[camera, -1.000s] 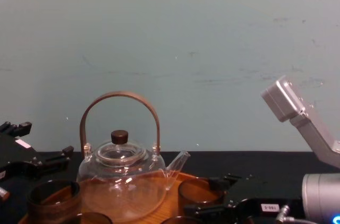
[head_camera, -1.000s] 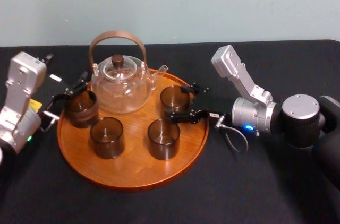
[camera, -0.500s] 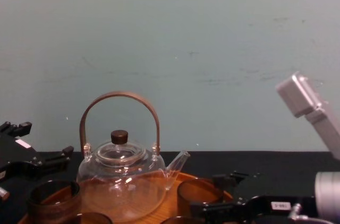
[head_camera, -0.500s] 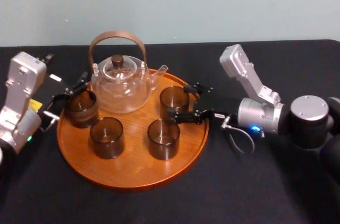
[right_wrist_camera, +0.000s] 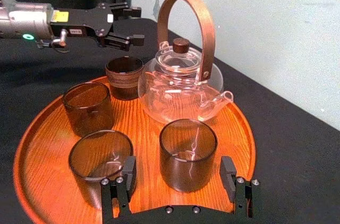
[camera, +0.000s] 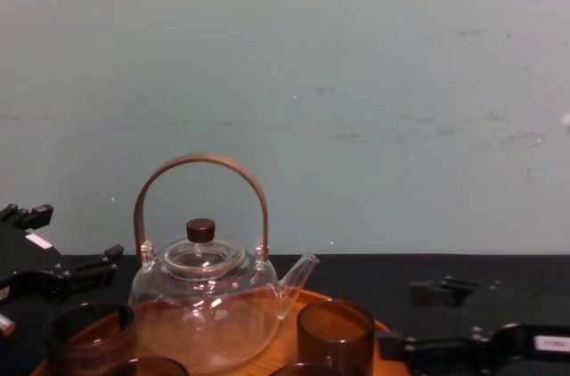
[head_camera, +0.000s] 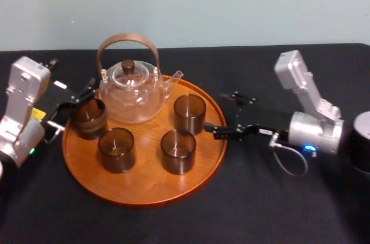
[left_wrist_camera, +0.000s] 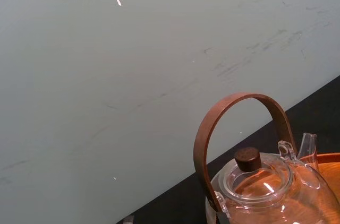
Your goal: Pick up the glass from the table and place it on the tray.
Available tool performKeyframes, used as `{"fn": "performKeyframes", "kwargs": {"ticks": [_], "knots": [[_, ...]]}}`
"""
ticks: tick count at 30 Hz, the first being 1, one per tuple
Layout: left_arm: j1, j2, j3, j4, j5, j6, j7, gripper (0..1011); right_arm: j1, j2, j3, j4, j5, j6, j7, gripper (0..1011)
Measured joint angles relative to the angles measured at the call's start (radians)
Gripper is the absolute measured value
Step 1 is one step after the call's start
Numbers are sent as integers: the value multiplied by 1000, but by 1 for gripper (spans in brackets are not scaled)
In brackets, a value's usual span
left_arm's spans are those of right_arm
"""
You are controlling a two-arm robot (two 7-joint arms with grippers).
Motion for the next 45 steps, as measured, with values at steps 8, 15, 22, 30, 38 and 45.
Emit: {"fn": "performKeyframes", "kwargs": {"ticks": [8, 15, 22, 30, 38, 45], "knots": [[0, 0, 0, 0, 0, 0, 0, 1001, -74, 81, 44, -102, 50, -6, -14, 1003], [0, 0, 0, 0, 0, 0, 0, 1001, -140, 110, 107, -164, 91, 5, -103, 1002], [0, 0, 0, 0, 0, 0, 0, 1001, -188, 98, 161, -188, 107, 24, -208, 1002], [0, 0, 0, 0, 0, 0, 0, 1001, -256, 56, 218, -197, 64, -13, -343, 1003], [0, 0, 0, 0, 0, 0, 0, 1001, -289, 12, 243, -161, 23, -83, -400, 1002], [0, 0, 0, 0, 0, 0, 0, 1001, -293, -13, 254, -132, -3, -106, -417, 1003]]}}
